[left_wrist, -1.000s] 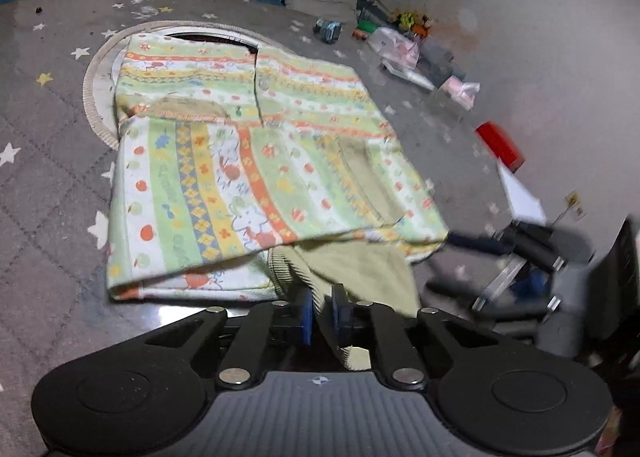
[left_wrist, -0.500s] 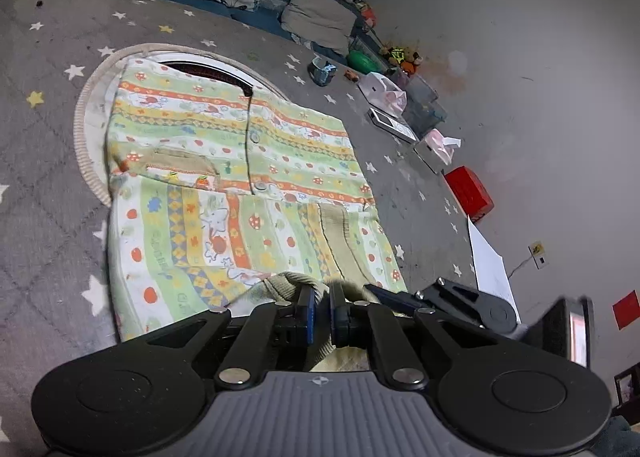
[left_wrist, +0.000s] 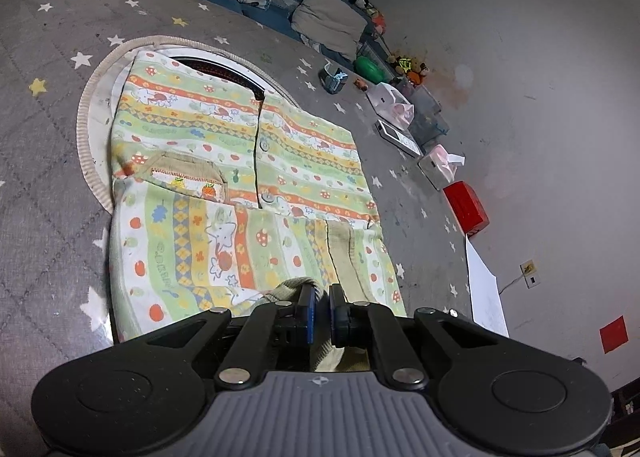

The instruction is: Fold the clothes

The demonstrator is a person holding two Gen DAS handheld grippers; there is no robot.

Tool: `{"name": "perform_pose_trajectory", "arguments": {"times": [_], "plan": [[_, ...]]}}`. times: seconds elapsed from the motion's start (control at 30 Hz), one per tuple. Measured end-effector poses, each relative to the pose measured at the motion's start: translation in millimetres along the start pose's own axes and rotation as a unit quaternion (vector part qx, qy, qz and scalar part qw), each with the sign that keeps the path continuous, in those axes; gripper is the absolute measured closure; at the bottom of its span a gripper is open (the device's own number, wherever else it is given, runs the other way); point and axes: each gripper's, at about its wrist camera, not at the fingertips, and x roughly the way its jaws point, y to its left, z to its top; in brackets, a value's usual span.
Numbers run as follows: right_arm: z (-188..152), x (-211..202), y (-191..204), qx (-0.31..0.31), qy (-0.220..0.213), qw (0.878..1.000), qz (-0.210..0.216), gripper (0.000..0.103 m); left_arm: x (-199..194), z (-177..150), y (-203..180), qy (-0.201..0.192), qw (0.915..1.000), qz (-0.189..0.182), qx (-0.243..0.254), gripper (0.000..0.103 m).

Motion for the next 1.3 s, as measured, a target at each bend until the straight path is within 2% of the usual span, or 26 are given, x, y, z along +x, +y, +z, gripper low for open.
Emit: {"name": "perform_pose_trajectory", "arguments": {"times": [0.1, 0.17, 0.23, 0.33, 0.37, 0.4, 0.47, 0.6, 0.73, 0.8, 0.83, 0.9, 0.93, 0.97, 1.0, 1.1, 1.3], "plan": [[5, 9, -1, 0.007, -0.012, 1.000, 0.002, 0.049, -2, -3, 3, 0.003, 1.0000, 0.003, 0.001, 0.094], [10, 15, -8, 0.036, -0.012, 0.999, 0.017, 0.072, -9, -7, 4, 0.001, 0.9999, 0.004, 0.013, 0.092], [15, 16, -21, 0.082, -0.011, 0.996, 0.027, 0.077, -19, -14, 4, -0.007, 0.9993, 0.013, 0.035, 0.087], [20, 11, -44, 0.146, -0.019, 0.988, 0.046, 0.084, -39, -28, 1, -0.030, 0.9951, 0.042, 0.084, 0.068], [21, 9, -50, 0.163, -0.020, 0.985, 0.052, 0.085, -44, -36, -2, -0.043, 0.9910, 0.060, 0.111, 0.058], [23, 7, -54, 0.174, -0.023, 0.983, 0.055, 0.086, -48, -43, -4, -0.056, 0.9857, 0.079, 0.138, 0.052], [25, 3, -62, 0.195, -0.029, 0.978, 0.062, 0.088, -52, -57, -11, -0.073, 0.9714, 0.114, 0.195, 0.051], [30, 1, -67, 0.207, -0.034, 0.976, 0.066, 0.091, -35, -78, -23, -0.075, 0.9377, 0.176, 0.290, 0.051], [33, 1, -69, 0.209, -0.037, 0.975, 0.064, 0.094, -16, -86, -28, -0.082, 0.9053, 0.227, 0.350, 0.052], [33, 0, -67, 0.204, -0.038, 0.976, 0.061, 0.094, -10, -88, -28, -0.082, 0.8929, 0.239, 0.373, 0.053], [32, 0, -66, 0.204, -0.039, 0.976, 0.061, 0.094, -7, -89, -28, -0.082, 0.8864, 0.245, 0.384, 0.055], [31, -1, -67, 0.208, -0.042, 0.975, 0.059, 0.095, -3, -94, -28, -0.083, 0.8716, 0.261, 0.407, 0.072], [31, -1, -67, 0.210, -0.044, 0.975, 0.058, 0.095, -2, -96, -28, -0.083, 0.8642, 0.268, 0.418, 0.077], [31, -2, -67, 0.211, -0.045, 0.975, 0.056, 0.096, -2, -97, -28, -0.084, 0.8589, 0.271, 0.426, 0.088], [30, -2, -66, 0.211, -0.047, 0.975, 0.055, 0.096, -3, -97, -27, -0.084, 0.8567, 0.271, 0.431, 0.094], [31, -8, -64, 0.212, -0.058, 0.974, 0.054, 0.097, -14, -98, -30, -0.092, 0.8567, 0.263, 0.434, 0.098], [33, -41, -56, 0.199, -0.072, 0.975, 0.063, 0.097, -50, -111, -50, -0.074, 0.8719, 0.214, 0.434, 0.098]]}}
